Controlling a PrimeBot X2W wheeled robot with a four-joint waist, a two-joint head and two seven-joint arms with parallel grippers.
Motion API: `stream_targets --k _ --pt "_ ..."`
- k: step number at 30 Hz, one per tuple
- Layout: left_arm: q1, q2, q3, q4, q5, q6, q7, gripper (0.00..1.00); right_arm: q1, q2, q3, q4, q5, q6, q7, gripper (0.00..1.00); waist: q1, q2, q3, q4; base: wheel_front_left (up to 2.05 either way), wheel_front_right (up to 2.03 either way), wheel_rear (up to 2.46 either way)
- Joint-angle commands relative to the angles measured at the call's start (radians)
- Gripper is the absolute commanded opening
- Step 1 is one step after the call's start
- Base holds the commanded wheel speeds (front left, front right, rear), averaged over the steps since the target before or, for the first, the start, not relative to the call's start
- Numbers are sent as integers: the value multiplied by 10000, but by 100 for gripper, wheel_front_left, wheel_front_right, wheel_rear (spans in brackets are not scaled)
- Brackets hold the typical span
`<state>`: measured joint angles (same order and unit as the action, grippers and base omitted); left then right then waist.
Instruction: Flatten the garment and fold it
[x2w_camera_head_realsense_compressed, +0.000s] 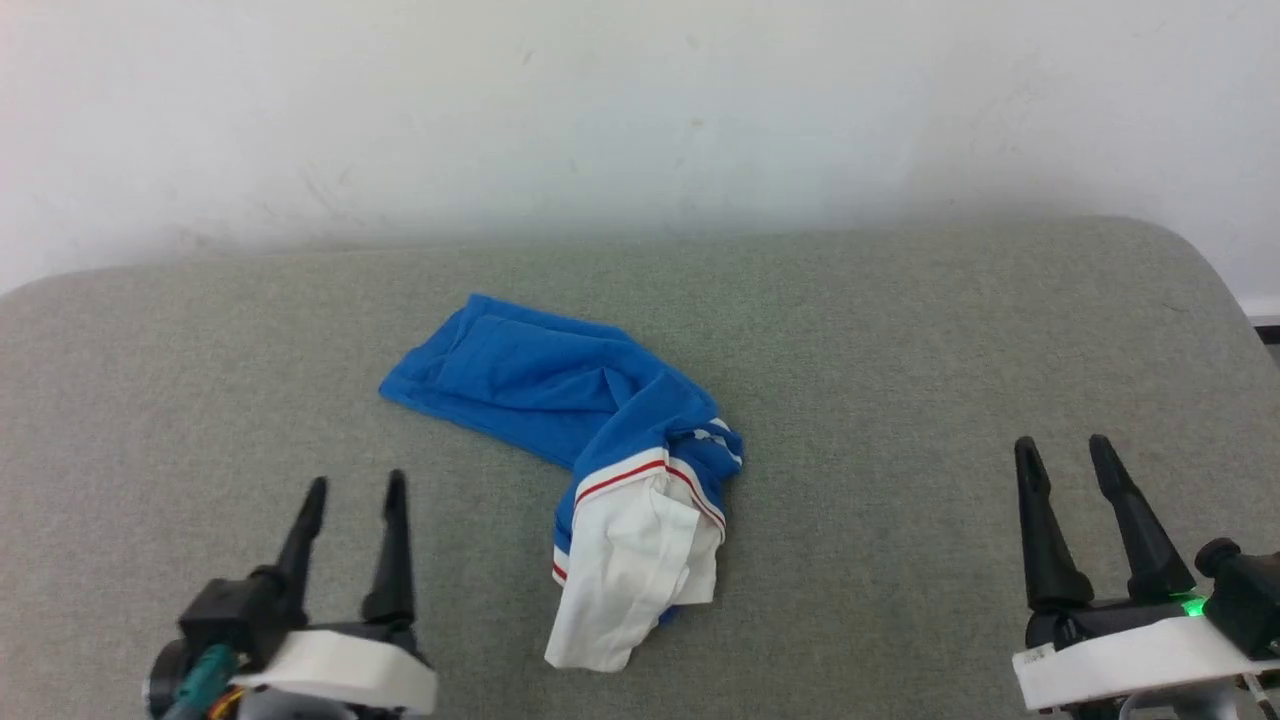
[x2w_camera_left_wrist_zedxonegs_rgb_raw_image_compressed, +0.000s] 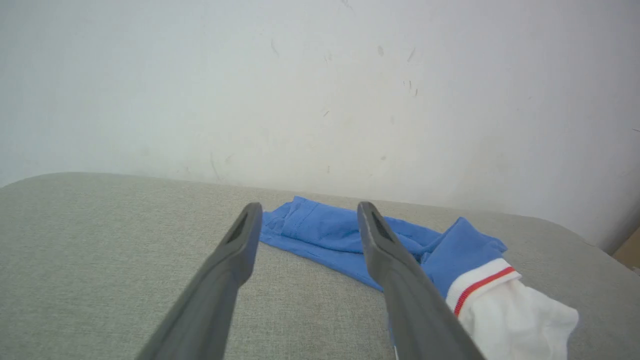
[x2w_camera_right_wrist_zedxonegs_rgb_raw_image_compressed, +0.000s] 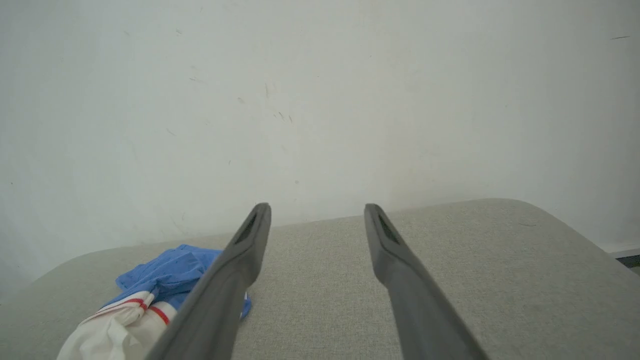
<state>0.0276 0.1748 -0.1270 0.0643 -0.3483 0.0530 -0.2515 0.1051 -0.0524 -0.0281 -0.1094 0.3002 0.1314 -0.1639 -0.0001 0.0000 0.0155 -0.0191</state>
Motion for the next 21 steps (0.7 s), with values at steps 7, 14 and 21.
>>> stream_targets --k 7,14,21 --pt "414 377 737 -174 -27 192 -92 100 288 22 67 -61 -1 -7 77 100 1 0 -2 78 0 0 0" --pt "343 484 1004 -208 -50 151 -99 100 337 22 85 -74 57 -7 95 100 1 0 46 194 0 0 0" --pt "-82 483 743 -669 -254 -157 269 100 288 22 108 -79 28 -7 148 100 1 0 136 316 0 0 0"
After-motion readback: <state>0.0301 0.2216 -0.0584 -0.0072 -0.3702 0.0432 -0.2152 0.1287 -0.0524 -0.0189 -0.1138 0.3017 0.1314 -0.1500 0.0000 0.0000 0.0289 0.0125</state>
